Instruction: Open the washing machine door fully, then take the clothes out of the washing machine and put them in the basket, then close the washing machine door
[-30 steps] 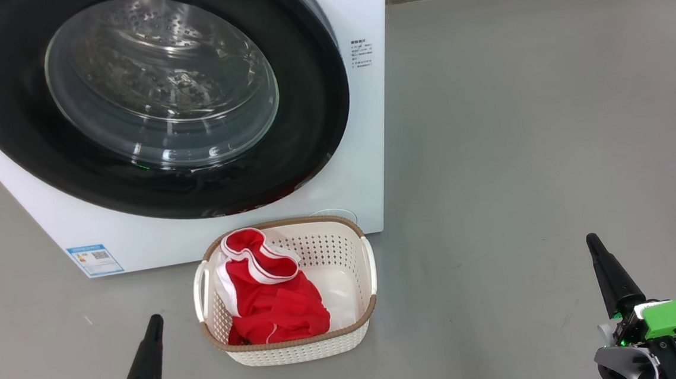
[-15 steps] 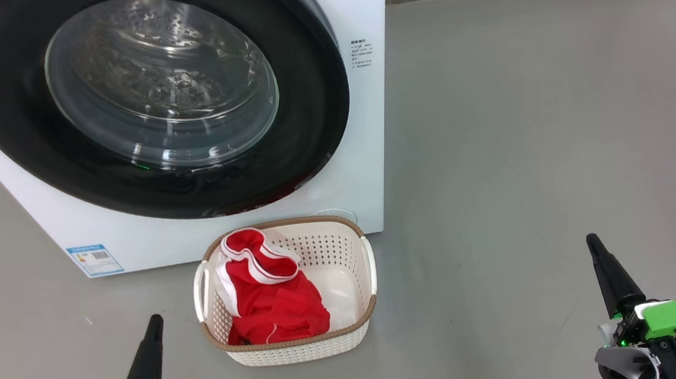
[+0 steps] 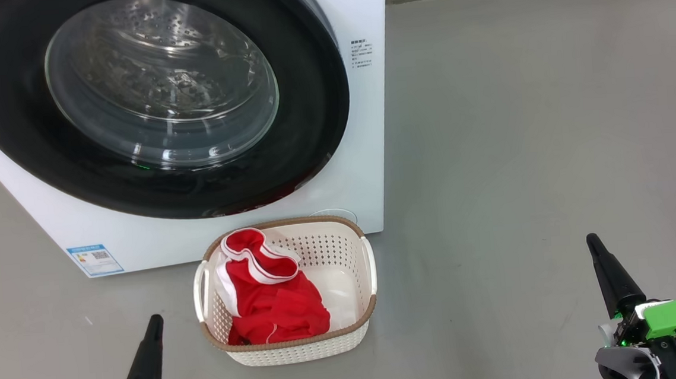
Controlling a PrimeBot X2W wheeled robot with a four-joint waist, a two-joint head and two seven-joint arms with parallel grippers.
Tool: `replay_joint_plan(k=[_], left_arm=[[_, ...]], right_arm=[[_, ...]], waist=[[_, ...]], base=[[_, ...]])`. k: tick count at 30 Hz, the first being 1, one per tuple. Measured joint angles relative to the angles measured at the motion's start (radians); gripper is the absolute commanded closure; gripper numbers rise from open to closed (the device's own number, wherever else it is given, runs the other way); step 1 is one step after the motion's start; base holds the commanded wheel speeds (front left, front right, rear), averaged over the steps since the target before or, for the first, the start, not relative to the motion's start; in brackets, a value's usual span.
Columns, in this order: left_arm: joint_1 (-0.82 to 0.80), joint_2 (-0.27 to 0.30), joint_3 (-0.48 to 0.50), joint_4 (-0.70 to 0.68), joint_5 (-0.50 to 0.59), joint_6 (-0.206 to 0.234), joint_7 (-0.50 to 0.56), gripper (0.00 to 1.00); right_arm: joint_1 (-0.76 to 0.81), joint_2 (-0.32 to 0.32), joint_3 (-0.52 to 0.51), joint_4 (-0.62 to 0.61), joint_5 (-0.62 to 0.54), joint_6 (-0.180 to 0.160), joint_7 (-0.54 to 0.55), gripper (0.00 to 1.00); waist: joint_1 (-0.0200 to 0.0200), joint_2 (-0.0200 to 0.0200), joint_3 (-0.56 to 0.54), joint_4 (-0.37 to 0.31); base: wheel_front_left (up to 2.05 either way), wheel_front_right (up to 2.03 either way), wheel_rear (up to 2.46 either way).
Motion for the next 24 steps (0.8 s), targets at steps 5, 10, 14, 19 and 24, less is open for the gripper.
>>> replay_joint_plan(k=[5,10,14,19,24], left_arm=[[0.000,0.000,0.000,0.000,0.000,0.000,0.000,1.00],[0.000,0.000,0.000,0.000,0.000,0.000,0.000,1.00],[0.000,0.000,0.000,0.000,0.000,0.000,0.000,1.00],[0.000,0.000,0.000,0.000,0.000,0.000,0.000,1.00],[0.000,0.000,0.000,0.000,0.000,0.000,0.000,1.00]], right_arm=[[0.000,0.000,-0.001,0.000,0.000,0.000,0.000,1.00],[0.000,0.000,-0.001,0.000,0.000,0.000,0.000,1.00],[0.000,0.000,-0.002,0.000,0.000,0.000,0.000,1.00],[0.000,0.000,-0.002,0.000,0.000,0.000,0.000,1.00],[0.000,0.000,-0.003,0.000,0.000,0.000,0.000,1.00]], waist=[[0.0000,0.0000,0.000,0.000],[0.0000,0.0000,0.000,0.000],[0.0000,0.0000,0.000,0.000],[0.0000,0.0000,0.000,0.000],[-0.0001,0.0000,0.000,0.000]], base=[[0.00,0.00,0.00],[0.00,0.00,0.00],[0.00,0.00,0.00],[0.00,0.00,0.00],[0.00,0.00,0.00]])
